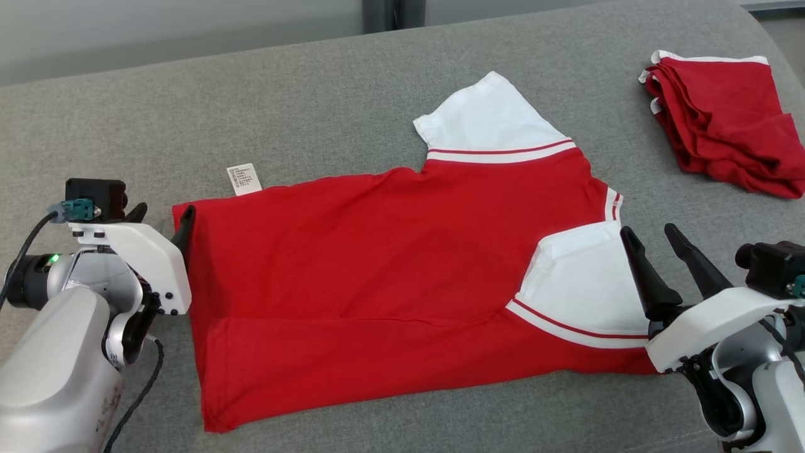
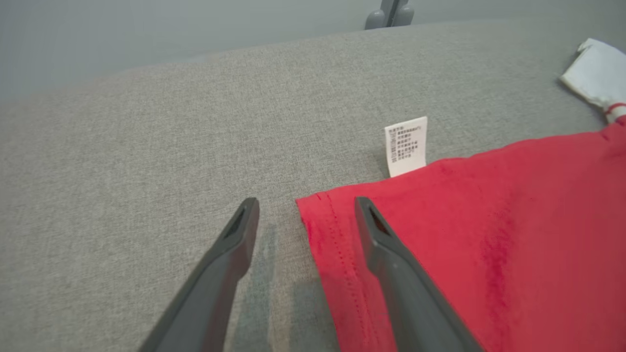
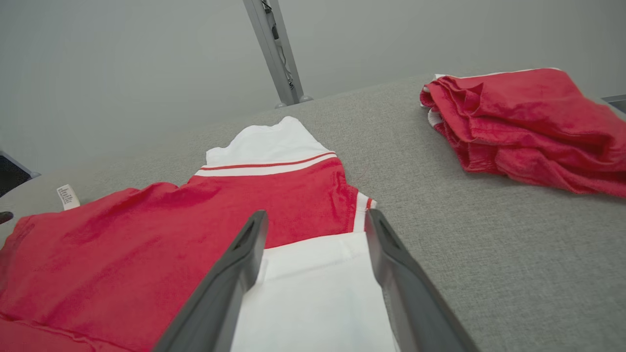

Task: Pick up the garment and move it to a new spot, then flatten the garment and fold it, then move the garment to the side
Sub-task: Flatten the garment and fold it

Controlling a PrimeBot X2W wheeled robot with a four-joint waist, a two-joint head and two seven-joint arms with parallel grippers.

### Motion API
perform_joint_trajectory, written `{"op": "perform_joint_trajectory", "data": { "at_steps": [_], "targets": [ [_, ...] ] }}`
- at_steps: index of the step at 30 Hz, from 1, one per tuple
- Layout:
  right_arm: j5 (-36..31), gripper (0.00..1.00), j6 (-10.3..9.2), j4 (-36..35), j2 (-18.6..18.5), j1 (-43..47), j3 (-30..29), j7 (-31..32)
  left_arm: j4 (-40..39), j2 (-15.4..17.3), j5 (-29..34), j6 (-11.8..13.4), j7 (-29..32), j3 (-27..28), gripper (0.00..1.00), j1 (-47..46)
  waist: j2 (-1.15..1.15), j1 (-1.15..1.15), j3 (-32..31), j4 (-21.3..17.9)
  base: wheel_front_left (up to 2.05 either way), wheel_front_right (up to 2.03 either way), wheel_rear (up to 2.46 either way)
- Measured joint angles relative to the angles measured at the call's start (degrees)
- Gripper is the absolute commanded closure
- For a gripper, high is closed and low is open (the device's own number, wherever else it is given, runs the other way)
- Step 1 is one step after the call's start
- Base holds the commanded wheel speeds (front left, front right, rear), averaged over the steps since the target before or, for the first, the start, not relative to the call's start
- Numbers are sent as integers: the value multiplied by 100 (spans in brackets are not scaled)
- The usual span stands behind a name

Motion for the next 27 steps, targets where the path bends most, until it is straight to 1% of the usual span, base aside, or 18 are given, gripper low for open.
{"op": "perform_joint_trajectory", "data": {
  "at_steps": [9, 20, 23, 24, 25, 26, 27],
  "targets": [
    [171, 0, 0, 159, -170, -162, 243, -112, 913, -69, 135, -204, -38, -222, 0, -503, 0, 0, 150, -96, 0, 0, 0],
    [275, 0, 0, 242, -326, -434, 524, -124, 1577, -183, 368, -421, -74, -553, 1, -886, 0, 0, 227, -180, 0, 0, 0],
    [282, 0, 0, 275, -392, -540, 578, -107, 1692, -241, 388, -470, -87, -614, 34, -979, 0, 0, 250, -180, 0, 0, 0],
    [282, 0, 0, 288, -420, -584, 598, -104, 1720, -261, 389, -485, -120, -630, 50, -995, 0, 0, 256, -177, 0, 0, 0],
    [281, 0, 0, 301, -444, -640, 619, -100, 1748, -281, 390, -502, -134, -647, 56, -1008, 0, 0, 261, -173, 0, 0, 0],
    [280, 0, 0, 318, -464, -709, 639, -99, 1779, -305, 396, -505, -169, -664, 69, -1023, 0, 0, 266, -167, 0, 0, 0],
    [275, 0, 0, 337, -483, -790, 667, -93, 1813, -323, 396, -528, -182, -673, 100, -1043, 0, 0, 270, -160, 0, 0, 0]
  ]
}}
